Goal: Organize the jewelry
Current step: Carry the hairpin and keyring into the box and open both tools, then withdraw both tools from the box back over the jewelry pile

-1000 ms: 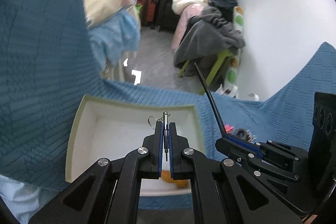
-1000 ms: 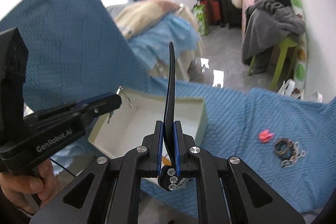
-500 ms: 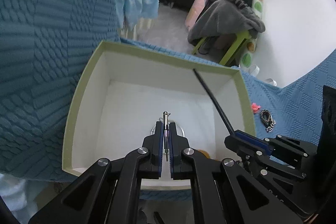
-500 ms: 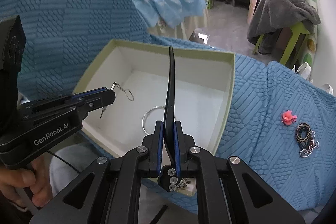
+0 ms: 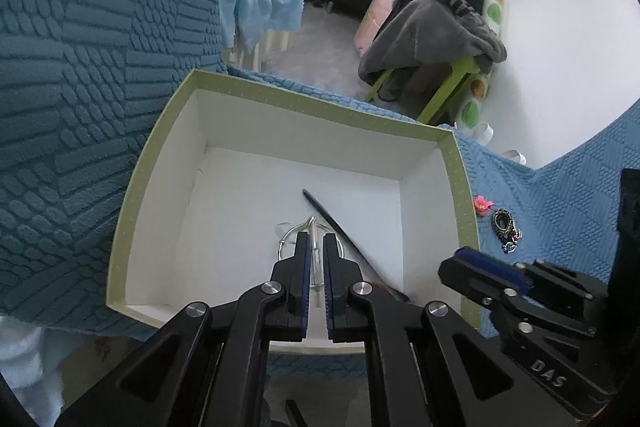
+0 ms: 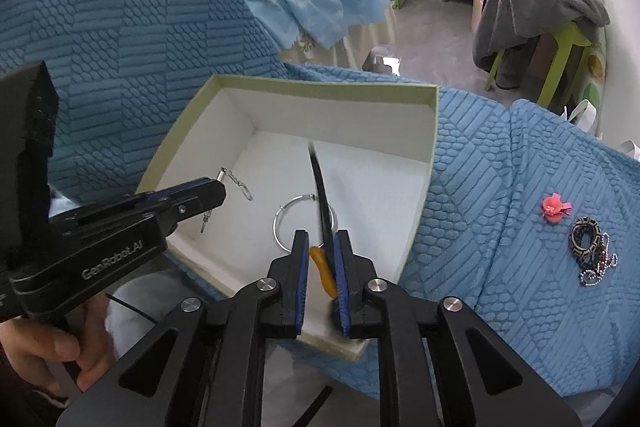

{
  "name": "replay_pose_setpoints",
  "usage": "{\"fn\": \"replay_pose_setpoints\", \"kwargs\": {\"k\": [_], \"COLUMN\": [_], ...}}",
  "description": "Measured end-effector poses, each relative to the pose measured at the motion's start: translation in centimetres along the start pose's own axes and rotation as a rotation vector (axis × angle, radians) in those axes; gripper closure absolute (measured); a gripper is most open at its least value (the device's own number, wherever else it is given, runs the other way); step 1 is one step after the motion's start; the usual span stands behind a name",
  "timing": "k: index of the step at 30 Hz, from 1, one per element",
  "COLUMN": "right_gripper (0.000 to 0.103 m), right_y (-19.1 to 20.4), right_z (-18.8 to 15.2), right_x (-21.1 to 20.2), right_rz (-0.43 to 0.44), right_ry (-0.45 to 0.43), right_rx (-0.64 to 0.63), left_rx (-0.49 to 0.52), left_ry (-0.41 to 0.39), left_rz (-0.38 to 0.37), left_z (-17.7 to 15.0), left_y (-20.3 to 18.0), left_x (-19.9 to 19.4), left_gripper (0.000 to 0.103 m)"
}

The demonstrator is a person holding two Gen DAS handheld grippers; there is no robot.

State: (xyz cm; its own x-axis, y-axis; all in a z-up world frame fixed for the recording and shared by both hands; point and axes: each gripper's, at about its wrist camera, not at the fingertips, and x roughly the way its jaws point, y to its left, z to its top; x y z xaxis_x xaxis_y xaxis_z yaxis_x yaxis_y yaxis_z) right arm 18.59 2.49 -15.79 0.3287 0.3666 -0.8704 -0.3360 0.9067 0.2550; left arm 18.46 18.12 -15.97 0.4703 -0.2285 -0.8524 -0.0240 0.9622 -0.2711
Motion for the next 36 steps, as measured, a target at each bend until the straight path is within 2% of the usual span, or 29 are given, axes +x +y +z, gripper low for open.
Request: {"fn": "replay_pose_setpoints", "kwargs": {"k": [2,6,7,9,10,11,16,24,36], "right_gripper": [0.082,0.082,0.082,0.082,0.082,0.082,0.082,0.082,0.082], "right_y": [-0.1,0.0,0.0,-0.2,-0.3,-0.5,-1.7,-4.4,-8.1], "right_z": [0.1,0.6,0.7,0.9,1.0,1.0,0.6,-1.3,-4.4], "right_x": [-1.0,-3.1,-3.8,-5.6,-6.3,-7.2,-11.9,-18.2,-23.0], "right_rz": [0.013,0.019,0.019,0.013,0.008,0.004,-0.015,-0.07,-0.129], "right_ry": [-0.023,-0.069,-0.081,-0.119,-0.133,-0.154,-0.246,-0.353,-0.438], "right_rx": [0.007,0.002,0.002,-0.001,-0.003,-0.003,0.014,0.046,0.1], "left_rx": [-0.006,-0.01,-0.01,-0.009,-0.005,0.001,0.033,0.098,0.179], "left_ry": [-0.008,-0.035,-0.044,-0.066,-0.081,-0.099,-0.164,-0.238,-0.261], "left_rz": [0.009,0.015,0.015,0.015,0.016,0.019,0.004,-0.058,-0.127], "left_z": [0.2,0.6,0.7,0.9,1.0,1.1,1.5,1.2,-0.7], "left_y": [-0.3,-1.1,-1.3,-1.9,-2.4,-2.7,-5.3,-11.4,-18.4], "left_x": [-0.6,-2.3,-2.8,-3.9,-4.5,-5.2,-8.4,-11.9,-12.5], "left_gripper": [0.097,0.096,0.093,0.073,0.054,0.045,0.044,0.044,0.044]}}
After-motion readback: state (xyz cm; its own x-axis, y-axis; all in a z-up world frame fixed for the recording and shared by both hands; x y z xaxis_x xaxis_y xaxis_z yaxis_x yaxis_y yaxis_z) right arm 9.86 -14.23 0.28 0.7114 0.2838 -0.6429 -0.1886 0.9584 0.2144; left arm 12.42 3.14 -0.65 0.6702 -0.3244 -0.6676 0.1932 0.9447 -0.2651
